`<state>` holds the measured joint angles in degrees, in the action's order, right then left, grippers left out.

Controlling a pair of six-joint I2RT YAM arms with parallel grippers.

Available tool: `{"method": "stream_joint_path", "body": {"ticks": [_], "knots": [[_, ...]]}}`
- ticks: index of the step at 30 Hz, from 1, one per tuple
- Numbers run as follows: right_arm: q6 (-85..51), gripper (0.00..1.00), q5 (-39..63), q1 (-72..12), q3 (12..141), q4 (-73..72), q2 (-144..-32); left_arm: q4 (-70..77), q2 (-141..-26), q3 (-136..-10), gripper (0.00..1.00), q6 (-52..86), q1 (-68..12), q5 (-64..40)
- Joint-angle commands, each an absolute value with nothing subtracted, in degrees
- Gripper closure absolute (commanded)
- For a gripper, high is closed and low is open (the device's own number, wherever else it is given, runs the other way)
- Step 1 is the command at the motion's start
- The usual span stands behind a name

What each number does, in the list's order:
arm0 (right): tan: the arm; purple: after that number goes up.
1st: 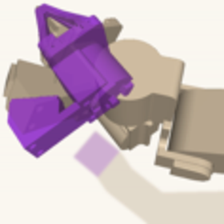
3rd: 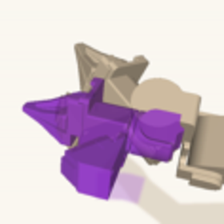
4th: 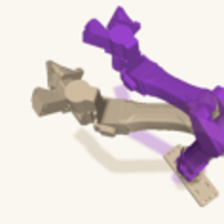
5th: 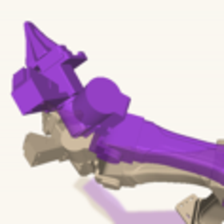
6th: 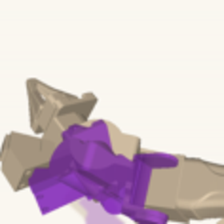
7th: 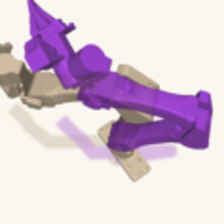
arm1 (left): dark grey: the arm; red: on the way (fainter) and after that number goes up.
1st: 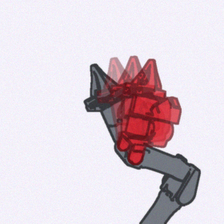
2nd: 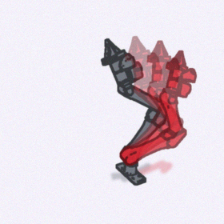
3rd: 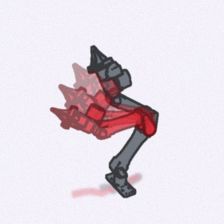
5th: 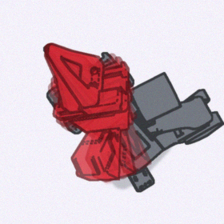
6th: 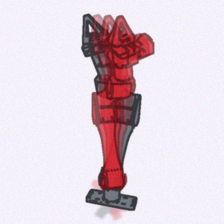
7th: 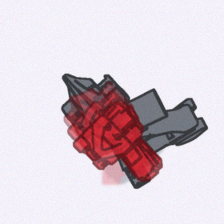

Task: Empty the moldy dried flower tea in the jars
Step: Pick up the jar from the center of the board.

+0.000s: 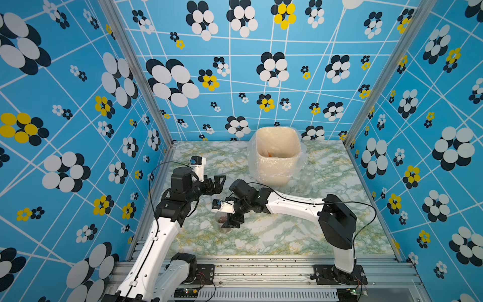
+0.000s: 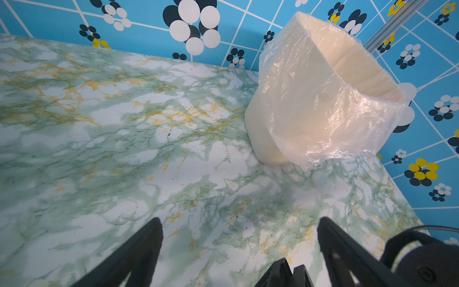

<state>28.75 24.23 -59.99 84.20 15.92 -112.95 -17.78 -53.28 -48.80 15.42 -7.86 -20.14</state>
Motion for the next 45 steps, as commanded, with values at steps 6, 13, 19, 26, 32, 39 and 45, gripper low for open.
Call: {"method": "stream_joint_path", "body": {"ticks": [6, 13, 19, 26, 32, 39, 45], "knots": [[28.3, 0.25, 23.6, -60.8, 86.7, 16.0, -115.4, -17.1, -52.2, -47.9, 0.01, 14.5, -6.9, -20.1], [27.1, 0.33, 23.4, -61.0, 87.2, 15.0, -116.1, -17.2, -52.3, -47.8, 0.01, 14.5, -6.8, -20.4], [26.1, 0.42, 23.2, -61.0, 86.8, 14.3, -115.9, -17.2, -52.2, -47.7, 0.00, 14.5, -6.9, -20.2], [23.1, 0.60, 21.8, -61.0, 82.6, 8.9, -111.5, -16.5, -51.4, -47.3, 0.01, 14.4, -6.9, -20.0], [20.3, 0.67, 17.6, -60.2, 78.9, 9.7, -104.2, -13.7, -49.3, -46.1, 0.00, 15.2, -6.9, -20.8], [13.6, 0.72, 16.5, -56.9, 71.4, 10.6, -91.3, -8.7, -47.2, -45.2, 0.01, 20.3, -6.9, -24.9], [9.6, 0.74, 14.0, -53.5, 70.1, 17.4, -81.9, -1.0, -46.9, -44.2, 0.01, 26.3, -7.8, -32.1]]}}
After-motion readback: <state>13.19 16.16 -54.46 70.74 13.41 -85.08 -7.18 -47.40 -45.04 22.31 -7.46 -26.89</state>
